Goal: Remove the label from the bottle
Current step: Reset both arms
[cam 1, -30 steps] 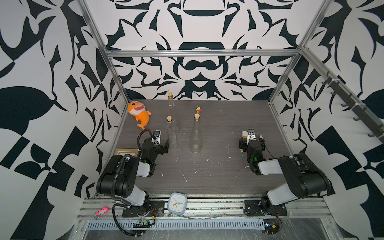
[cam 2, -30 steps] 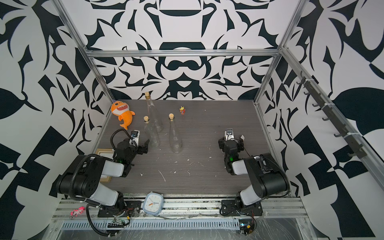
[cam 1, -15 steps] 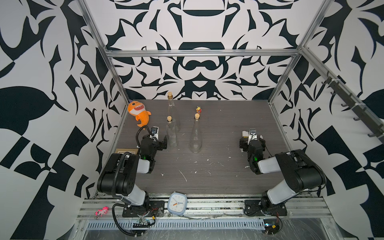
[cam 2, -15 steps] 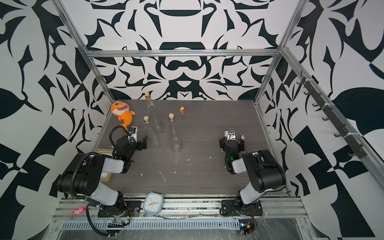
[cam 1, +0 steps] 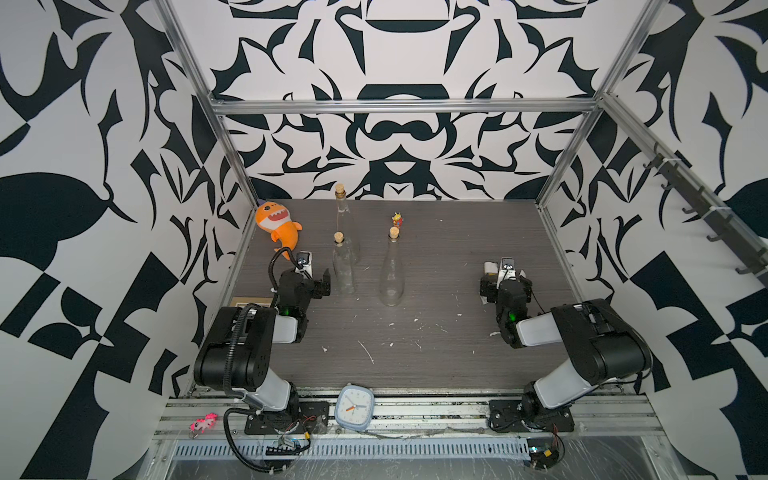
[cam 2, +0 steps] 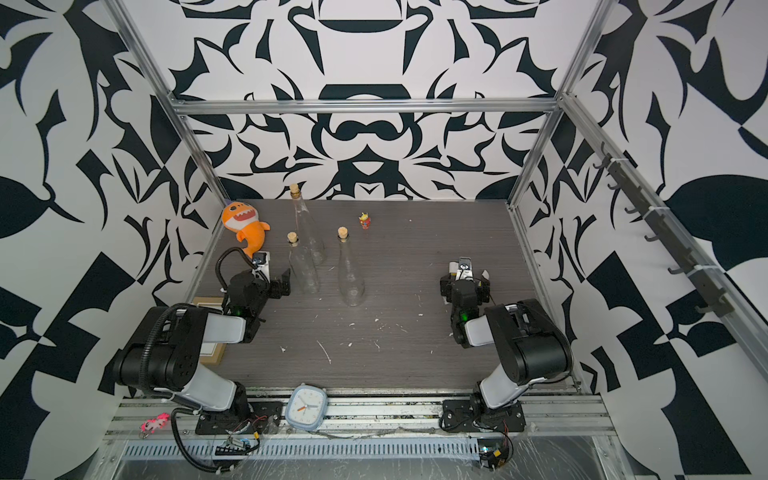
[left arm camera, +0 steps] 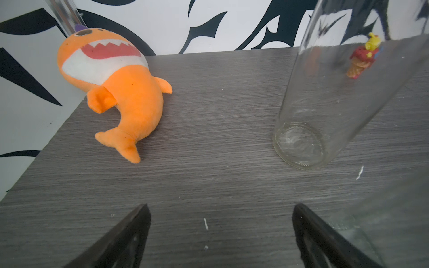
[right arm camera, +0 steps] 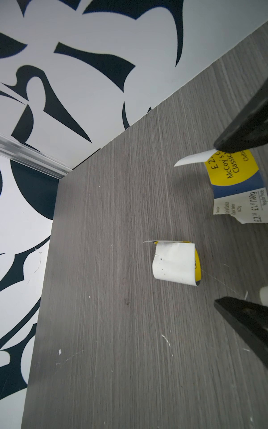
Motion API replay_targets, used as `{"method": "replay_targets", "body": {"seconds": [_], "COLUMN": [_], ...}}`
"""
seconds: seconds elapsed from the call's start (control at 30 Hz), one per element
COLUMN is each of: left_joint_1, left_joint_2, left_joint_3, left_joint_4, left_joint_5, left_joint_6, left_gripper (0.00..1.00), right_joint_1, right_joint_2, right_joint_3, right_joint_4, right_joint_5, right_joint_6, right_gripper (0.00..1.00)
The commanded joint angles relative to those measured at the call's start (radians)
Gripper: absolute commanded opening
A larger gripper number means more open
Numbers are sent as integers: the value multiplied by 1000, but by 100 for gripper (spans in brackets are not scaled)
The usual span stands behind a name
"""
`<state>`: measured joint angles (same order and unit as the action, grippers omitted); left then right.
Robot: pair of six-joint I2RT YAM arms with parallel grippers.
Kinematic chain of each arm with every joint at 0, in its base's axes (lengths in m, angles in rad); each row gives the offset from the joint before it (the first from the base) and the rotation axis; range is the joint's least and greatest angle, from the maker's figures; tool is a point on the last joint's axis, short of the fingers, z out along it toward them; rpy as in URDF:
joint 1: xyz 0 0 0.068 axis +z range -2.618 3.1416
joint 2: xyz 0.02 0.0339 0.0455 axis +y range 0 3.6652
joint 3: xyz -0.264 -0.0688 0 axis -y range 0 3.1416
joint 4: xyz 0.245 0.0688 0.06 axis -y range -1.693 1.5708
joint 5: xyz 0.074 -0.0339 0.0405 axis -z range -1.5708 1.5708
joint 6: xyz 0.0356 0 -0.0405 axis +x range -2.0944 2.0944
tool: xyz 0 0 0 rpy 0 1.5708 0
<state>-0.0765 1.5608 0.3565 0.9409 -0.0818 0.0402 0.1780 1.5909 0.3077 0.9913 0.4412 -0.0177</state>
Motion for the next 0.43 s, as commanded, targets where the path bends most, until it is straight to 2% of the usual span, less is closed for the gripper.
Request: {"method": "replay_targets", "body": {"seconds": [0.0,0.4], "left_joint_1": [4,4], "left_joint_2": [3,2], "left_joint_3": [9,12], "left_joint_4": [-8,-12], "left_joint_5": [-1,1], "left_joint_6": [-14,-13], "left_gripper": [99,99], "right_joint_1": [-3,-4], "right_joint_2": [-18,-19], "right_joint_3": [21,21], "right_joint_4": [13,12], "right_joint_5": [2,2], "right_joint_6": [14,13], "right_gripper": [100,100]}}
